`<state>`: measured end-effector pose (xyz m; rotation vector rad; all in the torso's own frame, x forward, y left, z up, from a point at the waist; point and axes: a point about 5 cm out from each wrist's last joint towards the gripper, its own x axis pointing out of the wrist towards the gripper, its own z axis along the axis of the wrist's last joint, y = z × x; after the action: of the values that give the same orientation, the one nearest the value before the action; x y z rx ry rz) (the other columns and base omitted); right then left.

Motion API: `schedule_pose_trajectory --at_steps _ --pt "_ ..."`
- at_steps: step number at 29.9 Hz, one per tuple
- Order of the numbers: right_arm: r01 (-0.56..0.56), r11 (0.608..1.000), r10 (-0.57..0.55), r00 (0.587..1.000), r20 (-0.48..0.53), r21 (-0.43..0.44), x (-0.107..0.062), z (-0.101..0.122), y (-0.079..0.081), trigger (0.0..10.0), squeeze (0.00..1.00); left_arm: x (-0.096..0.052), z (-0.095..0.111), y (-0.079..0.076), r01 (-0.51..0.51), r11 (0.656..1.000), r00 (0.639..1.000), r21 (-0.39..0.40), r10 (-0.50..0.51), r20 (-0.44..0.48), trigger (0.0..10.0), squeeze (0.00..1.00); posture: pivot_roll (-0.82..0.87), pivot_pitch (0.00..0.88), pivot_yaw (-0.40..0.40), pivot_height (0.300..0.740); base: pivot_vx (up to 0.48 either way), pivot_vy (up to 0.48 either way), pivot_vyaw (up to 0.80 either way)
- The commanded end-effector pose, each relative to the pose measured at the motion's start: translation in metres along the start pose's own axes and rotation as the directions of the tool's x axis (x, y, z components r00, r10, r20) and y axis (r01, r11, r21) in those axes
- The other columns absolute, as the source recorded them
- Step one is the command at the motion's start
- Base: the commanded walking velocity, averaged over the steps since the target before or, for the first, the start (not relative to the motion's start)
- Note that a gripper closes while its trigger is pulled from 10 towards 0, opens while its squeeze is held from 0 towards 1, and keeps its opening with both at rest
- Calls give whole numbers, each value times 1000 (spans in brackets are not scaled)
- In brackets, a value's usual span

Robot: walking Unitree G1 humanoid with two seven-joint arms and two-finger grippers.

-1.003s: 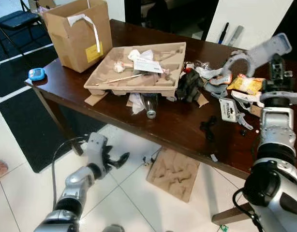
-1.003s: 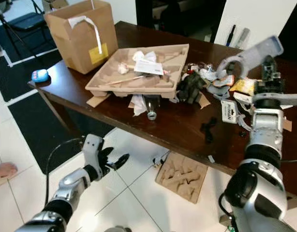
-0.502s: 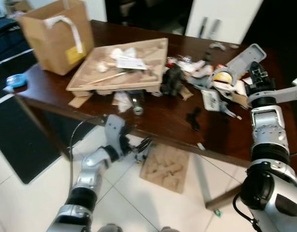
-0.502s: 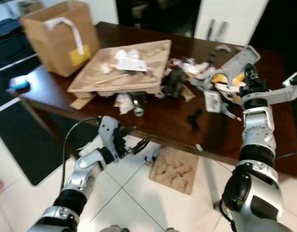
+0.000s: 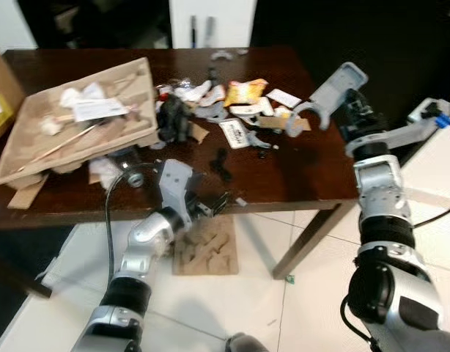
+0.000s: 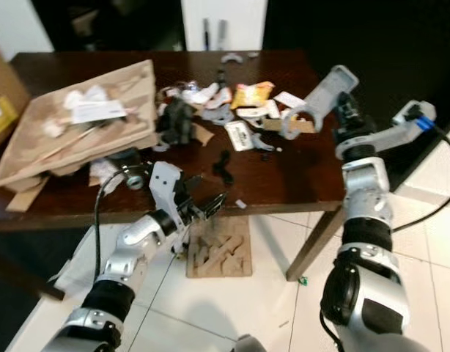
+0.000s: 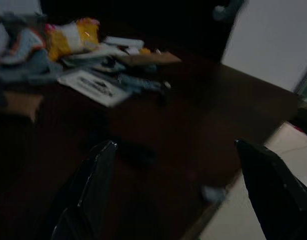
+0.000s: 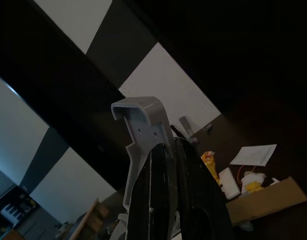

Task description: Picking trash to rubbish bin

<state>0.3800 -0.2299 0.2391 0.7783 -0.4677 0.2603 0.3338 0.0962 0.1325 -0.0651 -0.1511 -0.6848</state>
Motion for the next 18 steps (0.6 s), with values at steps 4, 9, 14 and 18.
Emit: schedule_pose_trajectory --at_steps 4,9,14,18 --pt "-40 999 40 998 -45 6 0 -14 12 10000 0 -1 12 14 -118 992 993 43 117 35 10000 0 124 86 -14 740 0 0 -800" --pt "-57 998 58 996 -68 18 -1 -24 19 10000 0 -5 16 21 -172 983 985 69 169 36 10000 0 133 90 -12 740 0 0 -800" --pt "-64 998 65 995 -79 18 -1 -30 22 10000 0 -7 19 25 -206 975 978 81 203 43 10000 0 137 92 -12 740 0 0 -800" --pt "-80 997 80 993 -88 8 -3 -37 28 10000 0 -12 24 37 -292 948 956 125 288 50 10000 0 138 88 -15 740 0 0 -600"
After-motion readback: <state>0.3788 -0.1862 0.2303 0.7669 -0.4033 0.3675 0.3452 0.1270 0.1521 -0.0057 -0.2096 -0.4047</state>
